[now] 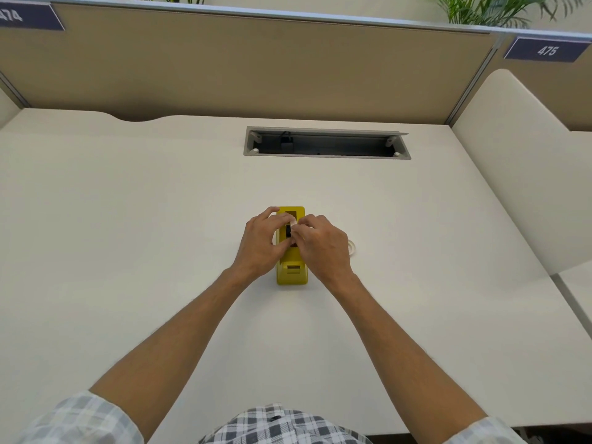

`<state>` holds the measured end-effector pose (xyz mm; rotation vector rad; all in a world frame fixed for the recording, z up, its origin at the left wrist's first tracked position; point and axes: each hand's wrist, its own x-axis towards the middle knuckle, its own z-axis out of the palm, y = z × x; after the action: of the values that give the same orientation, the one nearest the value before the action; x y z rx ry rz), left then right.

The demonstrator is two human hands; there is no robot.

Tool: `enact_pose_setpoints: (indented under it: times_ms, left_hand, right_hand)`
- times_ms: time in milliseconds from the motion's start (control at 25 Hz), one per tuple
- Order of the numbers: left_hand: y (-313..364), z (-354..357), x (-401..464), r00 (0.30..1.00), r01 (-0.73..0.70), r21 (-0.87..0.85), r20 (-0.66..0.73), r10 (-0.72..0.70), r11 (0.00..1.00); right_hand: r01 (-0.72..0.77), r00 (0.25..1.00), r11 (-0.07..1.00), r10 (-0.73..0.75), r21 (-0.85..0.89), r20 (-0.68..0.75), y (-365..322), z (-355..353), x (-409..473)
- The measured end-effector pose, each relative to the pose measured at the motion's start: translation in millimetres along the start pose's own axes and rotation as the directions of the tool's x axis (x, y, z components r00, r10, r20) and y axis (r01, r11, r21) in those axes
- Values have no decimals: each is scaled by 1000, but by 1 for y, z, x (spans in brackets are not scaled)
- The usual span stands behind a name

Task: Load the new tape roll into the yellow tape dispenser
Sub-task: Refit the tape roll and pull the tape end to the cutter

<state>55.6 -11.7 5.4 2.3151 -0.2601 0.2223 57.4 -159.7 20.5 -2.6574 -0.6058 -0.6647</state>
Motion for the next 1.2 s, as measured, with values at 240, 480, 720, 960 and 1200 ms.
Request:
enact_pose_setpoints:
  times_ms: [240,480,720,960,1200]
  left_hand:
    - [1,-1,0,1000,-12,3,9,12,1000]
    - [1,-1,0,1000,-18,10,6,17,1000]
    - [1,0,-1,1000,-10,20,5,10,1000]
    - [-2,2,-3,1000,-2,12,-15,2,1000]
    - [-1,10,-16,995,91,-94,-30,-95,991]
  right_hand:
    - [8,1000,1000,-7,-16,23,0,-1,6]
    - [21,999,999,-19,-28,42,2,-2,6]
    - [64,997,998,-63,-16,44,4,-3,1]
    - [-35,986,998,26,52,162,4,1,4]
    - [-63,979,996,49,69,200,2,1,-4]
